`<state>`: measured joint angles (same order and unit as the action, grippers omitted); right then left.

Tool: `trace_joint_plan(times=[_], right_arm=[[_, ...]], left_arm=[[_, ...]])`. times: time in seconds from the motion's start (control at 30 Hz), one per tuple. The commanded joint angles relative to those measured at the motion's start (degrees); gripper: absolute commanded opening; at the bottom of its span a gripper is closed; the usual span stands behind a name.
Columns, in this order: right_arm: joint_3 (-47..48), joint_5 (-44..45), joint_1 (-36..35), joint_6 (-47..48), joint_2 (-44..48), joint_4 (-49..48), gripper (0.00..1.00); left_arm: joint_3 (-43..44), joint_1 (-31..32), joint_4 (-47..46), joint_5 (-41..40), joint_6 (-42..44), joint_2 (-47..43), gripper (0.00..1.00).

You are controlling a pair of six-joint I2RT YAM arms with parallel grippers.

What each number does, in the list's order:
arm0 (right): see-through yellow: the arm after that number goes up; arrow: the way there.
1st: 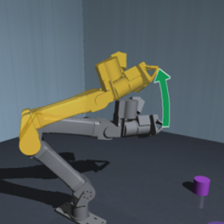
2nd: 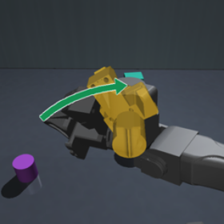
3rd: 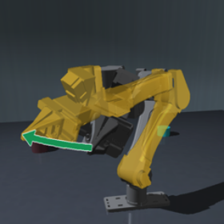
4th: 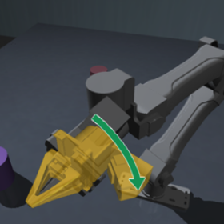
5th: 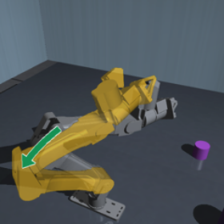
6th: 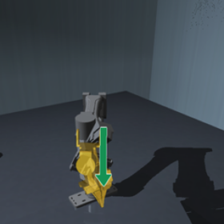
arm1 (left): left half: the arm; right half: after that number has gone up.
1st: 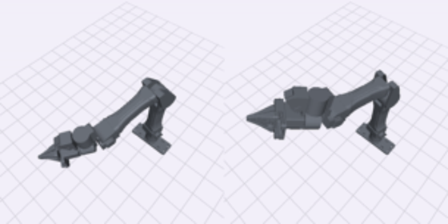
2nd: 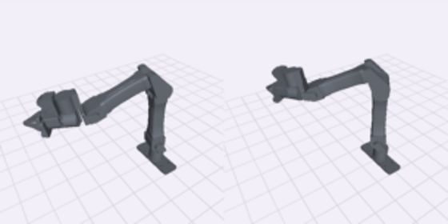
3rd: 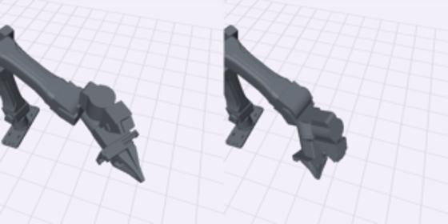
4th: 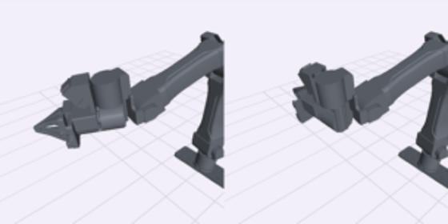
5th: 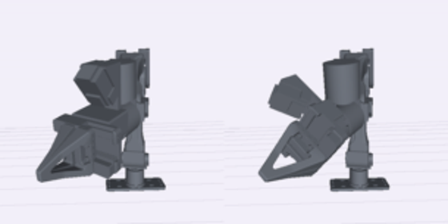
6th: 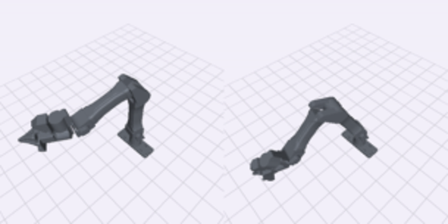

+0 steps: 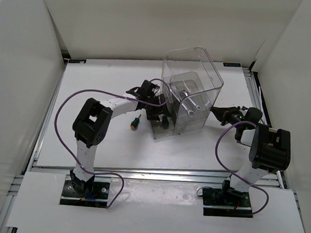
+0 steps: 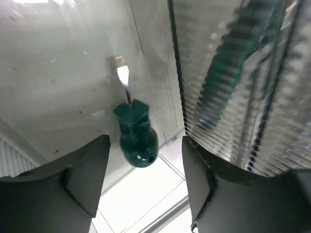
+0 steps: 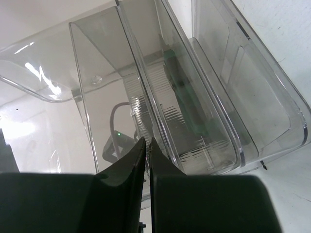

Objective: Sort the tools into containers

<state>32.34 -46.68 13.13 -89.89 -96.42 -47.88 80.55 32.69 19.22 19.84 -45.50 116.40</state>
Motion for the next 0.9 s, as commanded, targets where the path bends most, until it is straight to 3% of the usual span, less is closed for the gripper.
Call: trace_joint_plan(times=[0.0, 0.1, 0.13, 0.17, 0.3, 0.53, 0.87], right_arm=[[-0.08, -1.57, 0.15, -0.11, 1.15, -2.13, 0.1], [0.01, -1.75, 0.06, -0.11, 0.8, -2.13, 0.1], [0.09, -1.75, 0.15, -0.11, 0.8, -2.05, 0.1], [0.09, -1.84, 0.06, 0.06, 0.8, -2.04, 0.1], [0.01, -1.93, 0.23, -0.11, 0.45, -2.4, 0.1], [-0.08, -2.01, 0.06, -0.64, 0.1, -3.45, 0.1], [-0.52, -2.19, 0.15, -0.82, 0.62, -3.63, 0.1]], left_arm=[[4.25, -1.13, 2.21, -3.64, 1.55, -3.54, 0.75], [6.36, -3.5, 5.73, -9.44, 3.04, -6.71, 0.87], [6.72, -4.2, 7.48, -14.86, 4.18, -7.93, 0.96], [6.98, -4.38, 8.02, -17.52, 4.97, -10.38, 0.99], [3.48, -5.18, 8.21, -29.84, 8.13, -16.63, 0.99], [-14.78, -5.79, 5.39, -30.56, 16.66, -22.53, 0.99], [-22.37, -5.62, 2.58, -28.02, 19.31, -23.24, 0.98]])
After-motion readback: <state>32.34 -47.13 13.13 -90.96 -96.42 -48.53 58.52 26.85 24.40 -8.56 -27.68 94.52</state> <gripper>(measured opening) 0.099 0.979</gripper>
